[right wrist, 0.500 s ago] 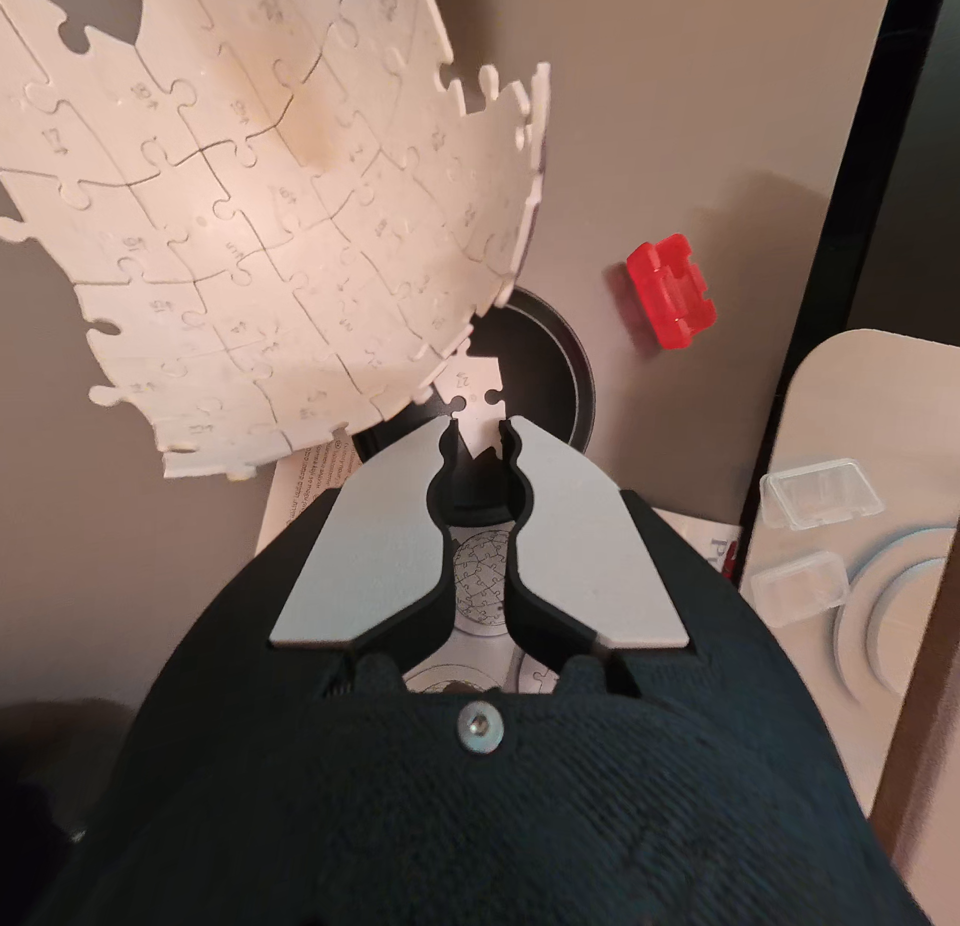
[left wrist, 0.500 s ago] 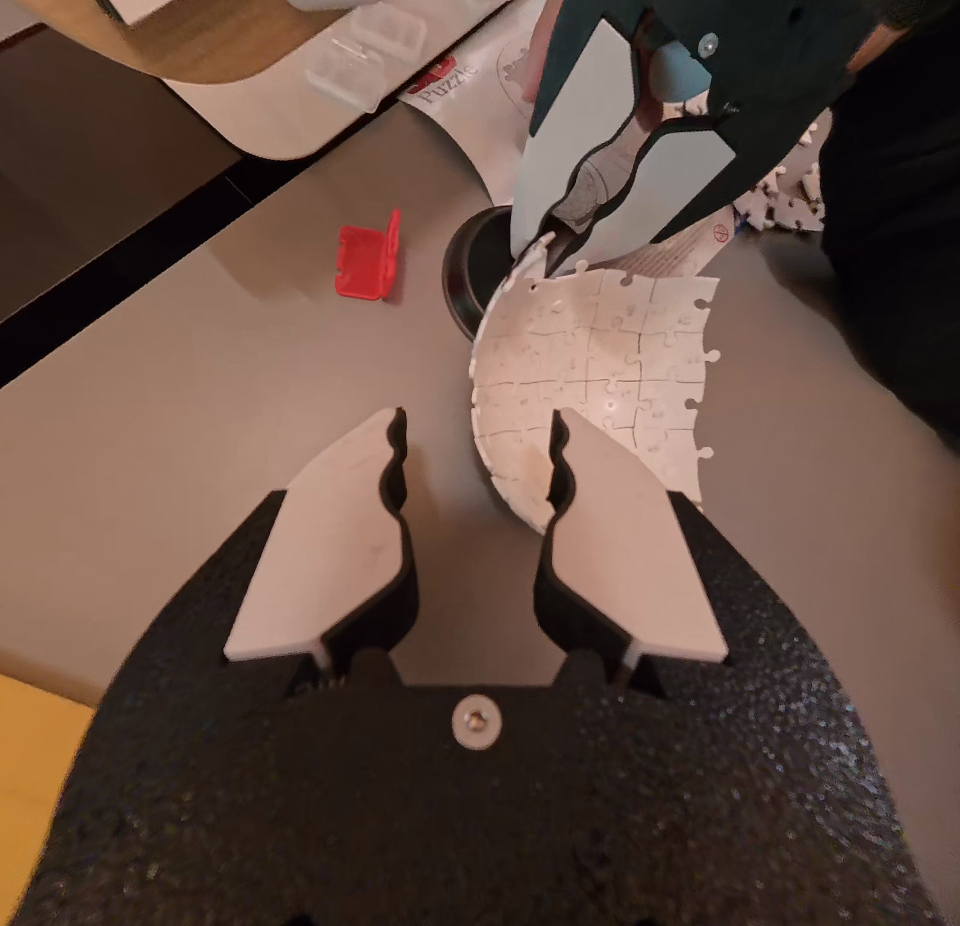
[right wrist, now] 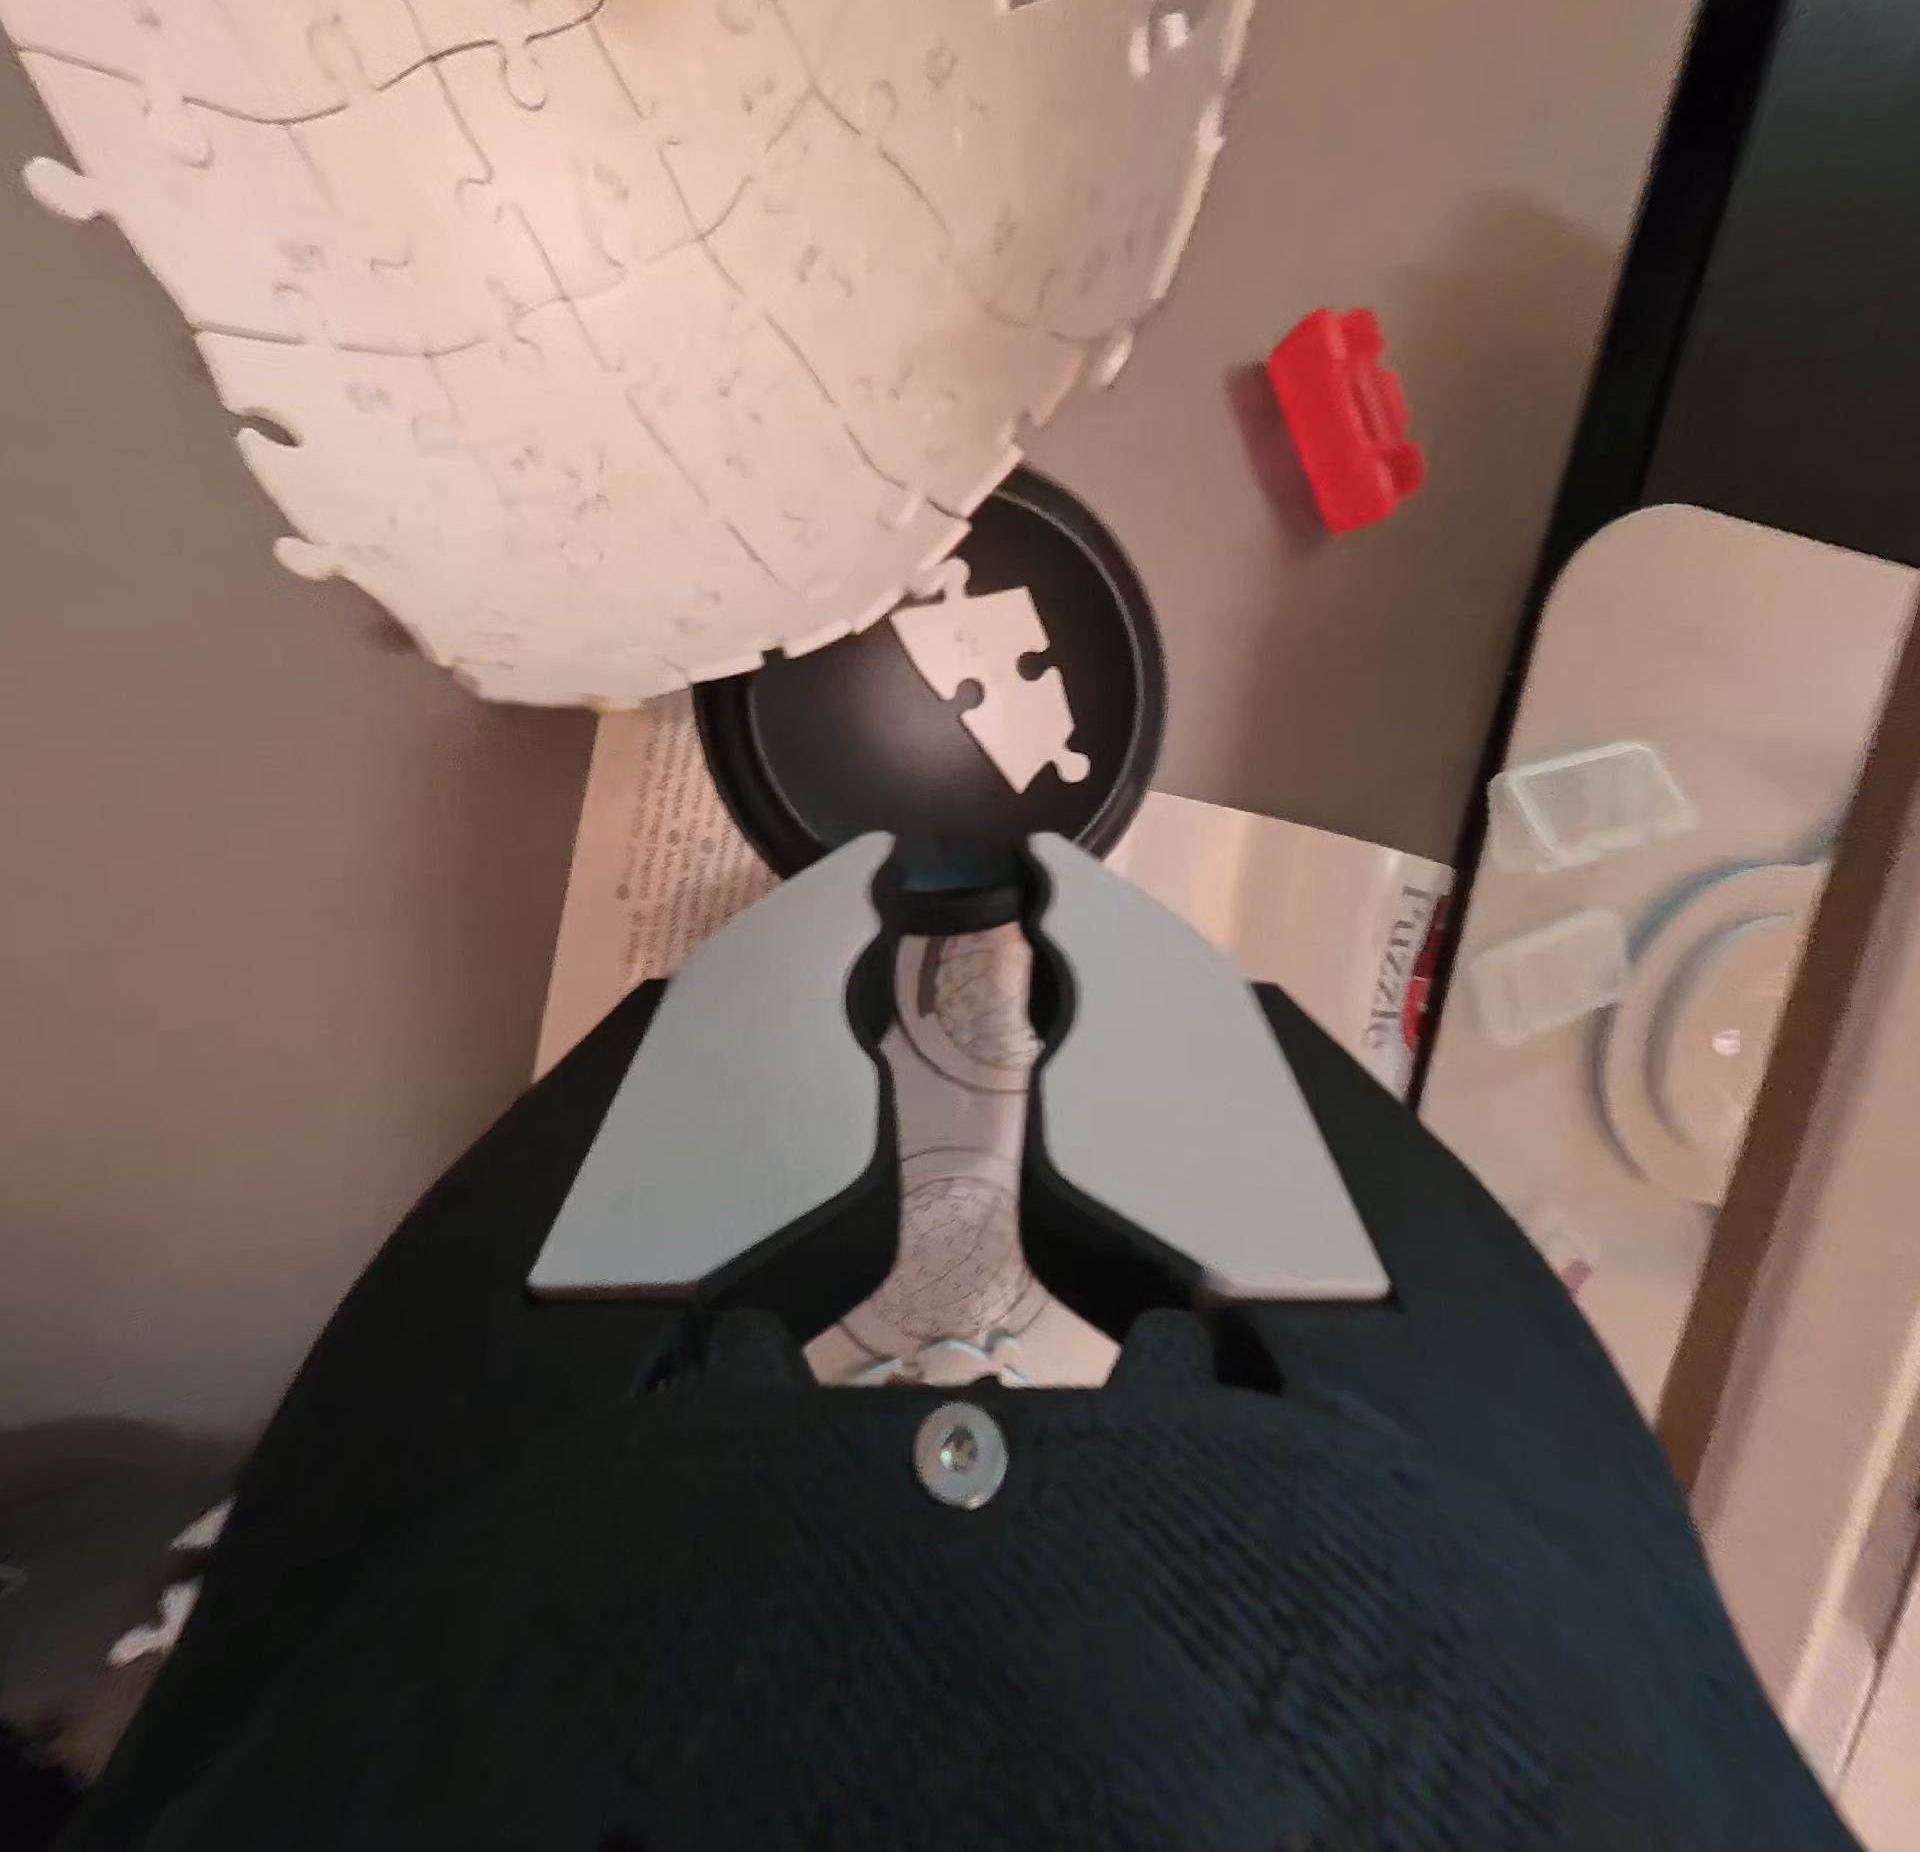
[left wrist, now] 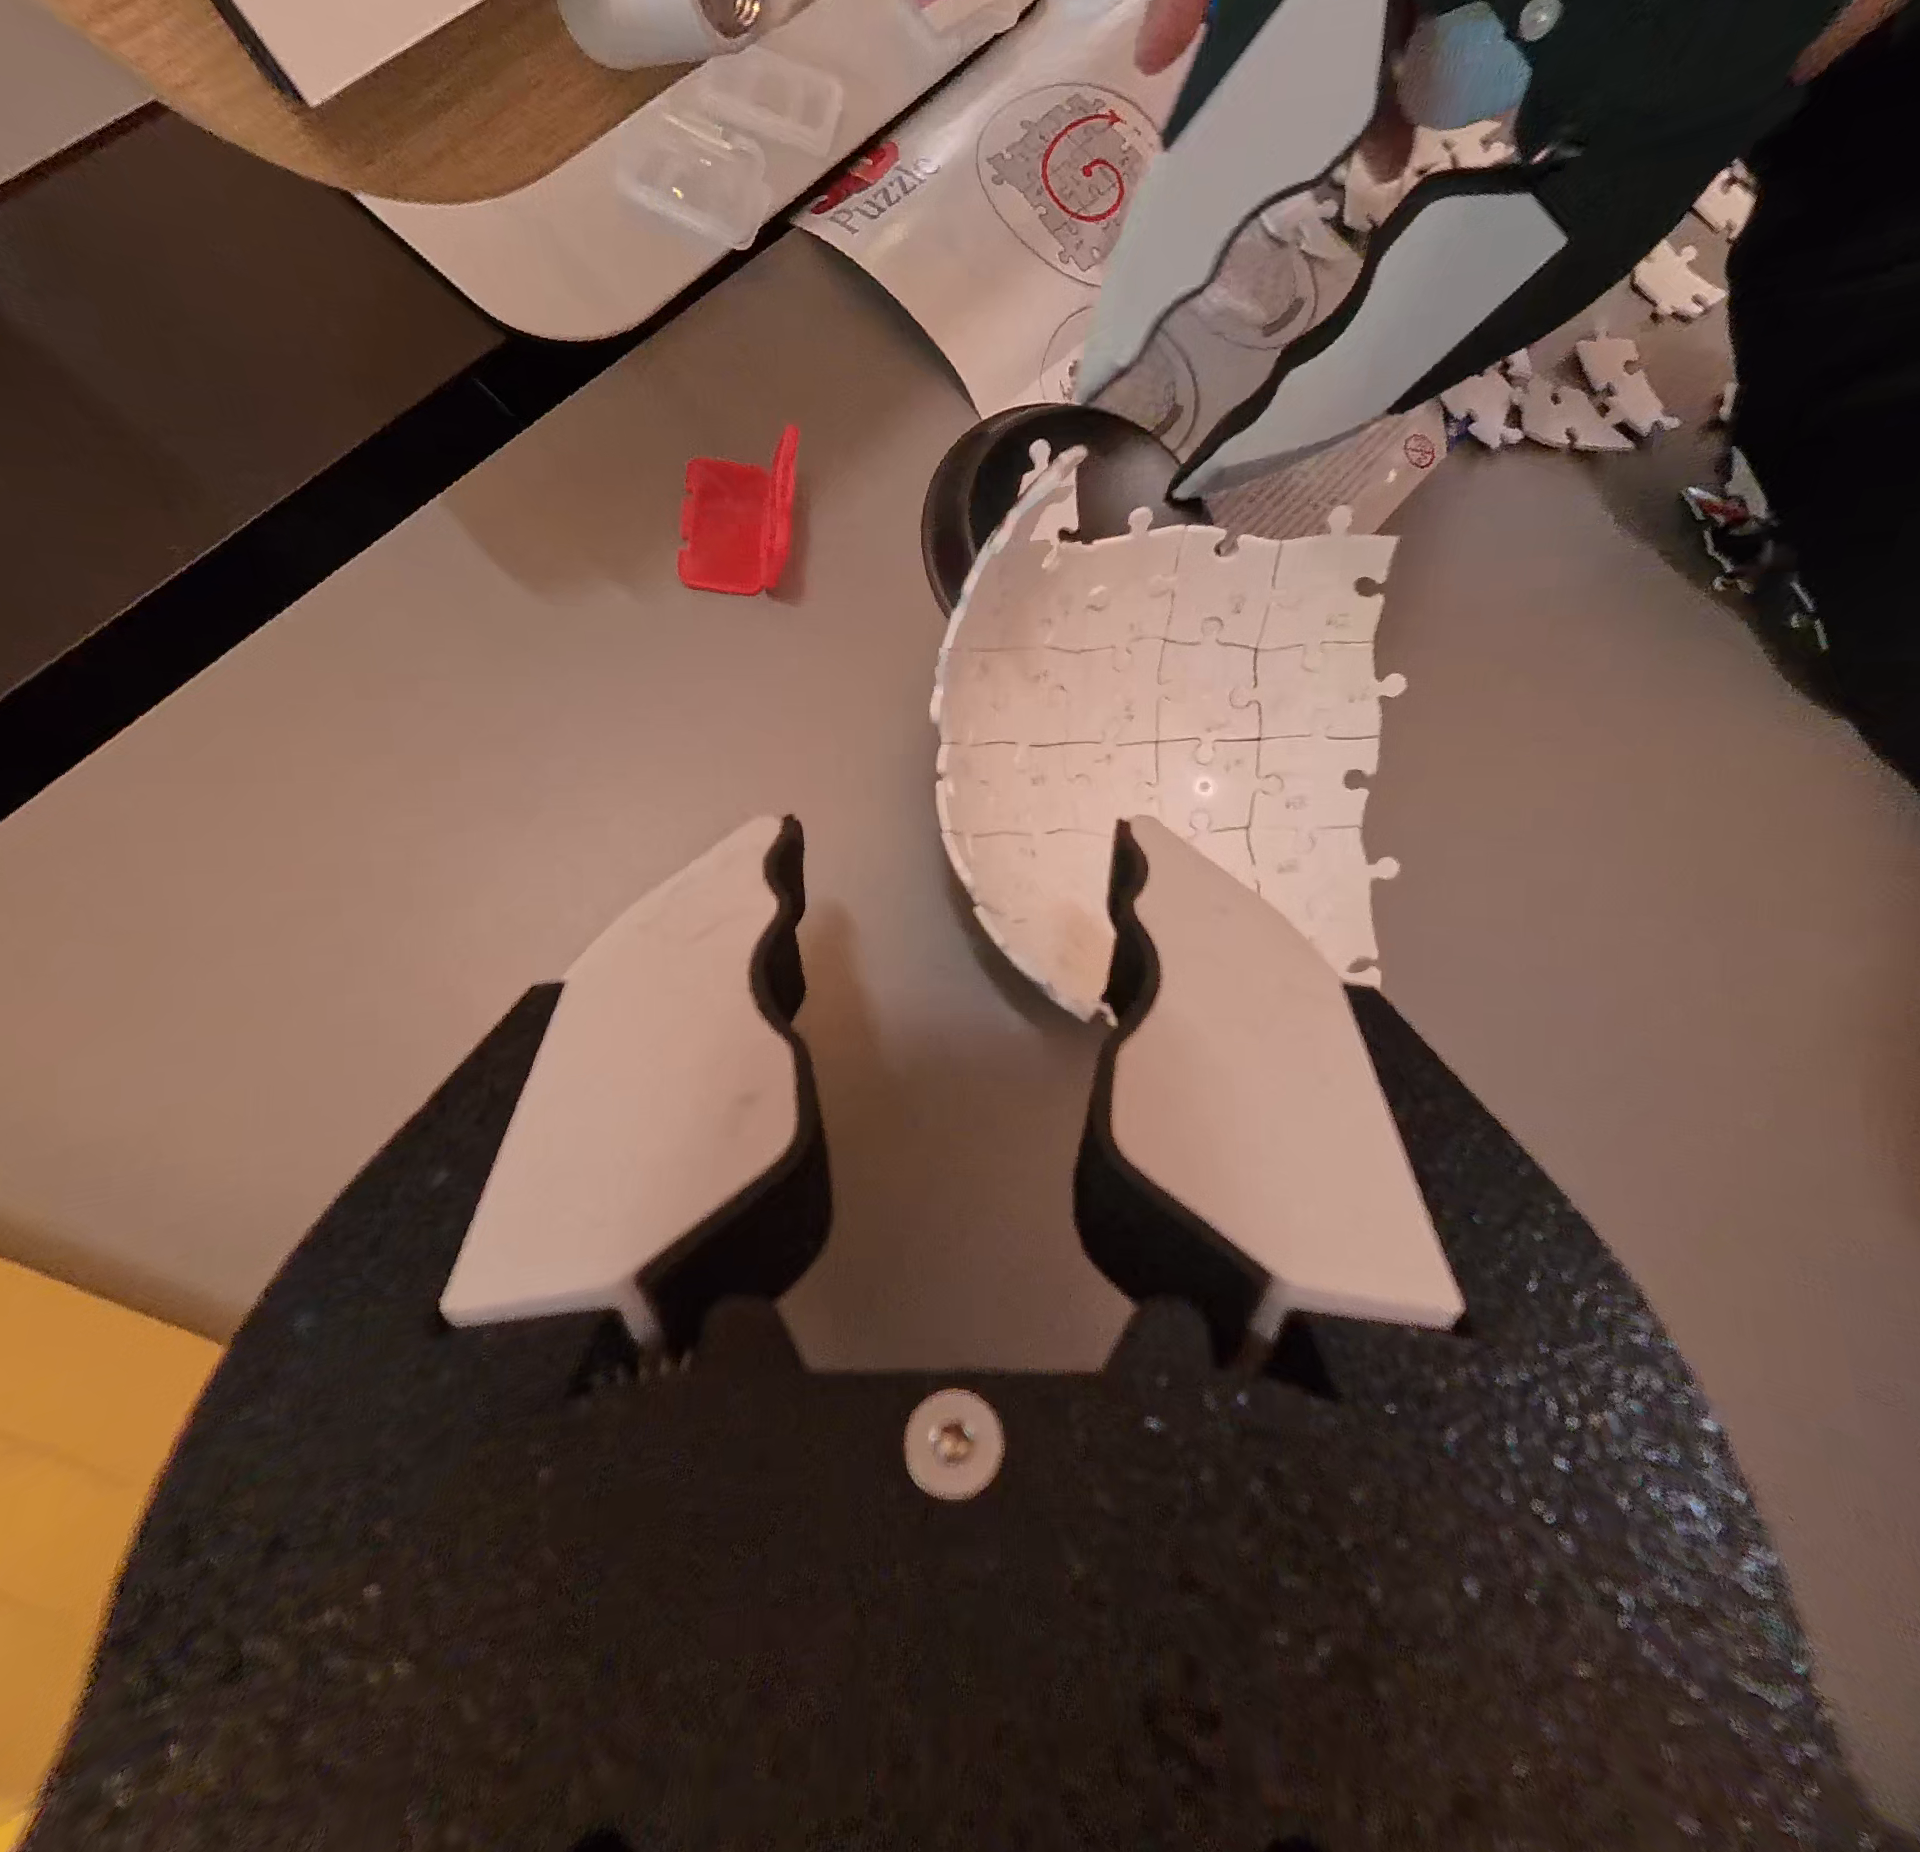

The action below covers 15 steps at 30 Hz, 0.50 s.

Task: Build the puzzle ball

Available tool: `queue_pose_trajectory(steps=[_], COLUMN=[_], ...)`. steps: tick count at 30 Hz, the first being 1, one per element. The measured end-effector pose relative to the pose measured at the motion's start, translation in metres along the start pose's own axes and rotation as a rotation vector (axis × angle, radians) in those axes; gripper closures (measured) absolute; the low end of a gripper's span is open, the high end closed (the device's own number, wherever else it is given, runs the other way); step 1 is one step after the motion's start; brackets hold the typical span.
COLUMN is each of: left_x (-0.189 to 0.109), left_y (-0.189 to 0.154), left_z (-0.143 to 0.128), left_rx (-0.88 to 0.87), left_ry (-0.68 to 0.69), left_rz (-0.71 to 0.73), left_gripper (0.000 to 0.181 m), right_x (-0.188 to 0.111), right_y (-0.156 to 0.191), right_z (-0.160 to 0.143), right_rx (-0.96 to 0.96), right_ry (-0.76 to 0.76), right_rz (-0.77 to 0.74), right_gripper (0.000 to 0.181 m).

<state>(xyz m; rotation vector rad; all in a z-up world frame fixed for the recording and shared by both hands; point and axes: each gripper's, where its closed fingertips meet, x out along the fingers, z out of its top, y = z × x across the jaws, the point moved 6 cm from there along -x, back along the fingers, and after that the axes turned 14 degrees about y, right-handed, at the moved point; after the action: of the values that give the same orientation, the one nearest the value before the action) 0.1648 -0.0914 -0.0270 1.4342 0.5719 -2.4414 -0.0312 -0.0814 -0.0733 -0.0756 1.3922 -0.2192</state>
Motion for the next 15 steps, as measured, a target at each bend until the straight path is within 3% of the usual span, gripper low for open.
queue_pose_trajectory(steps=[1,4,15], left_x=[0.0,0.0,0.001], left_y=[-0.001,-0.003,-0.003], left_z=[0.001,0.001,0.0], left_rx=[0.002,0.01,0.015], left_ry=[-0.004,-0.006,-0.001], left_rz=[-0.005,-0.01,-0.026], left_gripper=[0.126,0.126,0.123], right_x=[0.001,0.008,0.018], right_y=[-0.002,-0.009,-0.009], right_z=[0.001,0.007,0.017], right_rx=[-0.007,-0.063,-0.126], right_ry=[-0.023,-0.067,-0.153], right_rz=[-0.028,-0.118,-0.068], right_gripper=[0.148,0.144,0.157])
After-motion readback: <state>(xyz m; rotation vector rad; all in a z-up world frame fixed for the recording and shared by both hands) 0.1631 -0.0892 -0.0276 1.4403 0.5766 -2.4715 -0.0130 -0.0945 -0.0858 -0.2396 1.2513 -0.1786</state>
